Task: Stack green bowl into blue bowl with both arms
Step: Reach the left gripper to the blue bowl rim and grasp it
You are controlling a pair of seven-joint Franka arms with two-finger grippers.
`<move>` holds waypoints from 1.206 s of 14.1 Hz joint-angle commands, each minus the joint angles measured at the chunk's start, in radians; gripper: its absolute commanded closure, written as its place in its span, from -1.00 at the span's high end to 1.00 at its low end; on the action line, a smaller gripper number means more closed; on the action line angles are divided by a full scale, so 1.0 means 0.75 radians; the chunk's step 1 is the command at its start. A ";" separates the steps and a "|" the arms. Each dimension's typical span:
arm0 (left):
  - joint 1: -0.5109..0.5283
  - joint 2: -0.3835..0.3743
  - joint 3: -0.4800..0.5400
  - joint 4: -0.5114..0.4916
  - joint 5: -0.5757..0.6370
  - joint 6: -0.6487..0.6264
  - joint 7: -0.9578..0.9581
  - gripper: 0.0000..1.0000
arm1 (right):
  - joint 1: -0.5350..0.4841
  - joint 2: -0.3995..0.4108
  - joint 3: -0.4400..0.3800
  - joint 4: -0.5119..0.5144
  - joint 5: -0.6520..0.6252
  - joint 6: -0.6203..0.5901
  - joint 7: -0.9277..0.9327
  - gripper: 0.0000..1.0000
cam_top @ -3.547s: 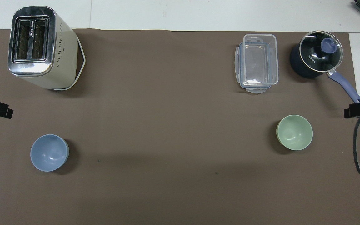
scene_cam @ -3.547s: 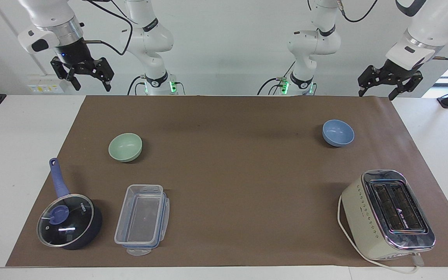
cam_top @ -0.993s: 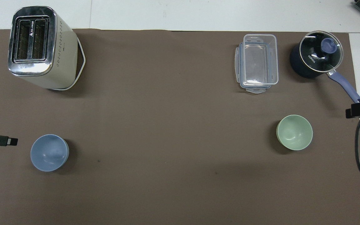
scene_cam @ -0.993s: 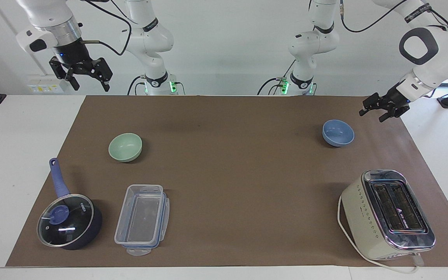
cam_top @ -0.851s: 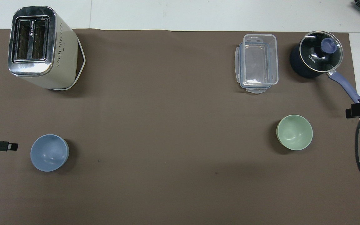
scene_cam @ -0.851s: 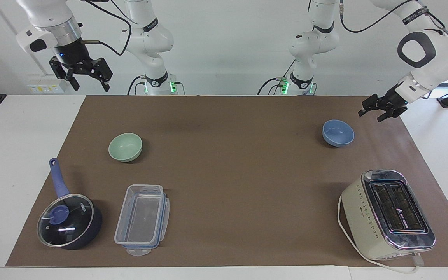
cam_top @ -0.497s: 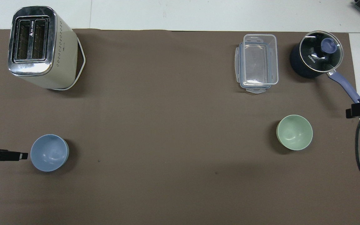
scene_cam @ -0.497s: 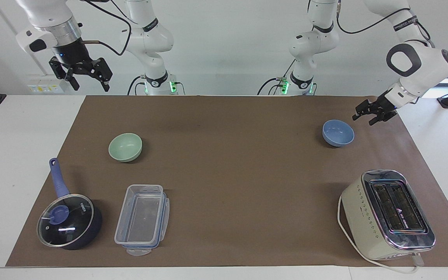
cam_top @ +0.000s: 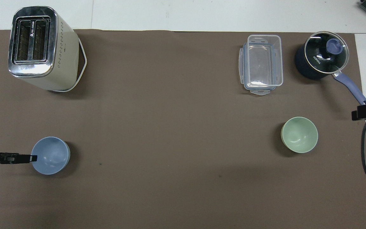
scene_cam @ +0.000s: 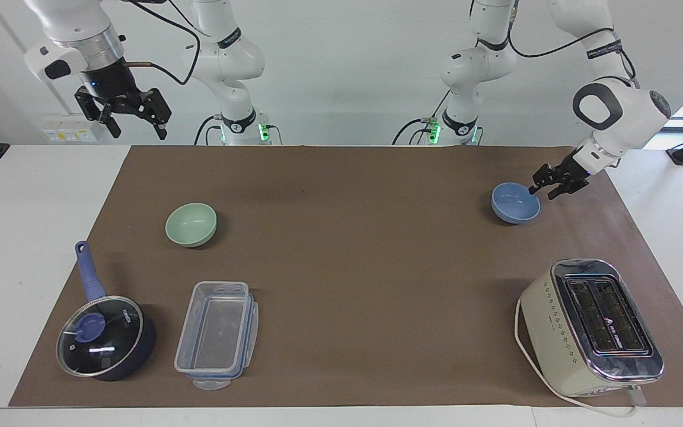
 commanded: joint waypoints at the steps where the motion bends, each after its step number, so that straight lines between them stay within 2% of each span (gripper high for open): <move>1: -0.008 0.035 -0.001 -0.034 -0.040 0.100 0.026 0.29 | -0.011 -0.020 0.000 -0.024 0.004 0.015 -0.031 1.00; 3: -0.020 0.035 -0.001 -0.040 -0.042 0.120 0.024 0.25 | -0.011 -0.020 0.000 -0.024 0.004 0.015 -0.031 1.00; 4: -0.032 0.038 -0.001 -0.040 -0.042 0.151 0.022 0.14 | -0.011 -0.020 0.000 -0.024 0.004 0.015 -0.031 1.00; 8: -0.051 0.056 -0.001 -0.087 -0.050 0.231 0.018 0.00 | -0.011 -0.020 0.000 -0.024 0.004 0.015 -0.031 1.00; 10: -0.049 0.054 -0.001 -0.087 -0.050 0.225 0.020 -0.20 | -0.011 -0.020 0.000 -0.024 0.004 0.015 -0.029 1.00; 13: -0.049 0.052 -0.001 -0.089 -0.050 0.210 0.022 -0.90 | -0.011 -0.020 0.000 -0.024 0.004 0.015 -0.031 1.00; 14: -0.051 0.050 -0.001 -0.089 -0.050 0.208 0.024 -1.00 | -0.011 -0.020 0.000 -0.024 0.004 0.015 -0.029 1.00; 17: -0.059 -0.042 -0.003 -0.089 -0.050 0.149 0.014 -1.00 | -0.011 -0.020 0.000 -0.024 0.004 0.015 -0.031 1.00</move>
